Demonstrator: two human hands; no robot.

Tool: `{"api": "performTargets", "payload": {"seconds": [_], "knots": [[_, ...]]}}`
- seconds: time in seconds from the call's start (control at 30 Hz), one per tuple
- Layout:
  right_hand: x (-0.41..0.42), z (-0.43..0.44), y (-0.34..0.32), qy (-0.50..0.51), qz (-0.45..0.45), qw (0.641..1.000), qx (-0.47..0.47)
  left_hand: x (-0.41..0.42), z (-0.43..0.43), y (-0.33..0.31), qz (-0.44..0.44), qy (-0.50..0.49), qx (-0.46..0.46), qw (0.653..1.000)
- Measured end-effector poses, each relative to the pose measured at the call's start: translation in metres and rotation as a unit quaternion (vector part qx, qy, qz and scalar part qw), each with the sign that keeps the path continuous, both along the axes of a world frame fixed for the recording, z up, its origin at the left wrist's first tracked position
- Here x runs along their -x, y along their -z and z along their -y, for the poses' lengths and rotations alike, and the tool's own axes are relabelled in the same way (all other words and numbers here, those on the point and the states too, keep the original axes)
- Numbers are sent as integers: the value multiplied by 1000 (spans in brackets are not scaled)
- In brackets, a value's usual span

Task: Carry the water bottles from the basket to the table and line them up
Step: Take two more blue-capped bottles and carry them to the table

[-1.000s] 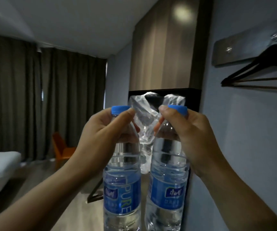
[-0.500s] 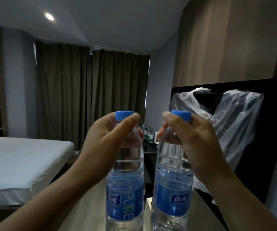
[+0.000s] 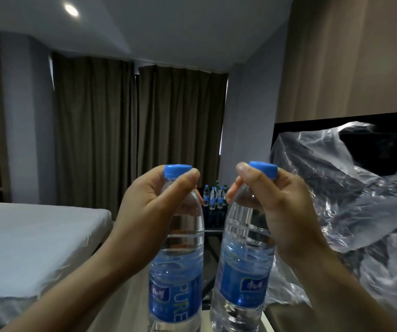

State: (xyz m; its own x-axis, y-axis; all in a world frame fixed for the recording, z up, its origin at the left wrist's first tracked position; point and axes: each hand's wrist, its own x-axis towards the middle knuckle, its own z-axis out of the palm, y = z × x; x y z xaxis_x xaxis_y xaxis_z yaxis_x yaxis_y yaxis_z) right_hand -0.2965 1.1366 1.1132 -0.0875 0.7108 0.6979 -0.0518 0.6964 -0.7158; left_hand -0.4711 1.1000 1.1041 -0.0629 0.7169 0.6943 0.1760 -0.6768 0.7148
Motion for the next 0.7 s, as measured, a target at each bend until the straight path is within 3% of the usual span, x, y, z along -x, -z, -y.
{"api": "performTargets", "payload": {"seconds": [0.7], "knots": [[37,-337,31,27,0,1000,-13,36,-331,28,-14,-110,-4,994]]}}
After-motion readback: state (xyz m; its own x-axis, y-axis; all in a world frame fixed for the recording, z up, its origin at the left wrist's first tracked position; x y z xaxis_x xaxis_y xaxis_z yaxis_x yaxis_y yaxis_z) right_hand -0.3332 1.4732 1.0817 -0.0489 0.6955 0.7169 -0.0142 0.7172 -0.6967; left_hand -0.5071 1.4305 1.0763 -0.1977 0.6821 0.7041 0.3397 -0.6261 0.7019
